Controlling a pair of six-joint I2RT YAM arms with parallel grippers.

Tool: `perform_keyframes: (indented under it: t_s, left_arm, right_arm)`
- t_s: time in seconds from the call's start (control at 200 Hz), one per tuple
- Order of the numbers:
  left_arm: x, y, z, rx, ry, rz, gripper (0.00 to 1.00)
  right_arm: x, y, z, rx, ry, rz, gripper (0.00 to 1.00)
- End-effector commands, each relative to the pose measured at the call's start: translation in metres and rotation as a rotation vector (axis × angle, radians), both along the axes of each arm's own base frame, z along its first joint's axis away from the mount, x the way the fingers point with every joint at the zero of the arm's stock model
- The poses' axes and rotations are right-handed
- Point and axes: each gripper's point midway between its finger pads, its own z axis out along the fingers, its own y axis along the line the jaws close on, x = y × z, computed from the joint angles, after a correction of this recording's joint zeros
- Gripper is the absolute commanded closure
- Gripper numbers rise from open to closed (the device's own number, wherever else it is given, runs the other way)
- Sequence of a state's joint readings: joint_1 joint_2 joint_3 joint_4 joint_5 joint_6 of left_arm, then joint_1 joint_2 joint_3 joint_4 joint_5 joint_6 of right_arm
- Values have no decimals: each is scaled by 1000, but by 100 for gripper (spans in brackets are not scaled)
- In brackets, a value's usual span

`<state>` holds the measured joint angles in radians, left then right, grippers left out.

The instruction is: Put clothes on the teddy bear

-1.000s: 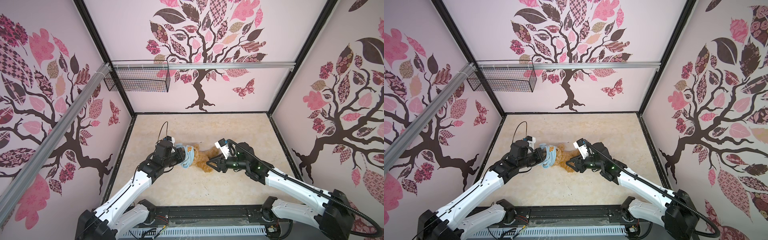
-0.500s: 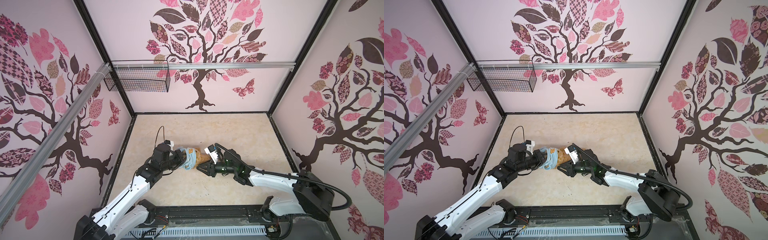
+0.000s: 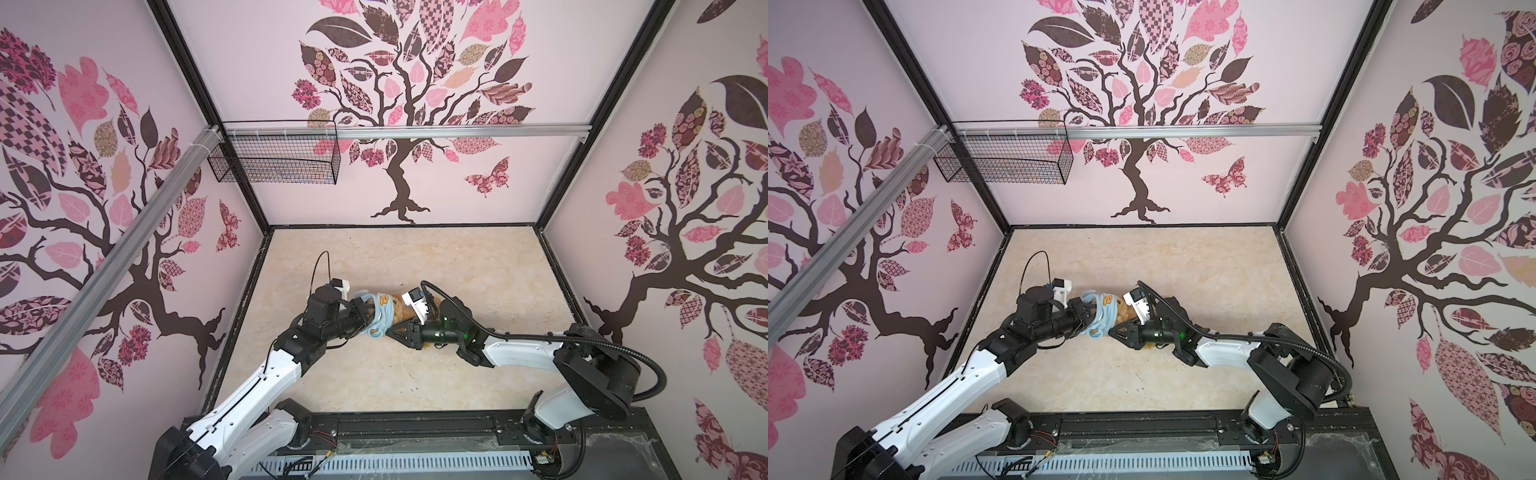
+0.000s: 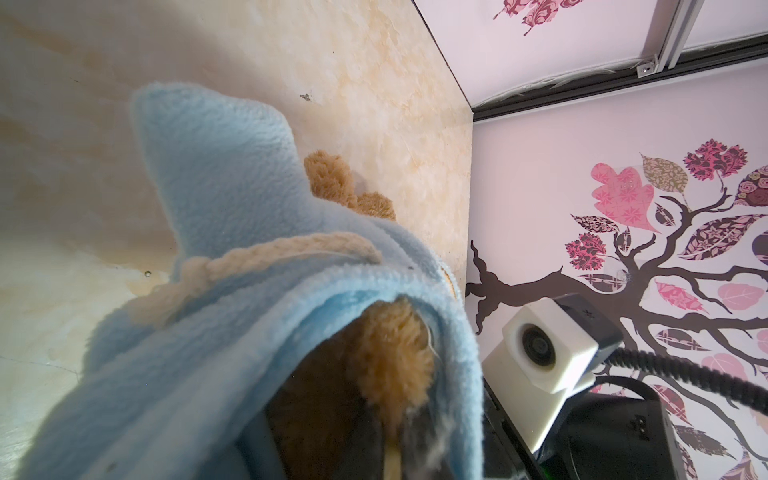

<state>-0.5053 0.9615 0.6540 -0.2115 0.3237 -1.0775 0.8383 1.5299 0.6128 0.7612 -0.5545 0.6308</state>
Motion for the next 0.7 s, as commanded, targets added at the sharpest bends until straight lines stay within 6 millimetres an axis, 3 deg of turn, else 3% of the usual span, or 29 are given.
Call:
perform_keyframes:
  t_s: [0.0, 0.22, 0.4, 0.5, 0.69]
  left_arm:
    - [-2, -7, 3, -29, -21, -39, 100]
    - [-1, -7, -2, -21, -14, -39, 100]
    - [1, -3, -5, 6, -19, -23, 100]
    - [3, 0, -2, 17, -38, -10, 100]
    - [6, 5, 8, -25, -49, -22, 100]
  right_arm:
    - [7, 10, 33, 94, -71, 6, 77]
    - [9, 10, 42, 131, -87, -3, 82]
    - [13, 3, 35, 118, -61, -48, 94]
    - [18, -8, 14, 45, -14, -109, 100]
    - [28, -48, -46, -157, 86, -278, 100]
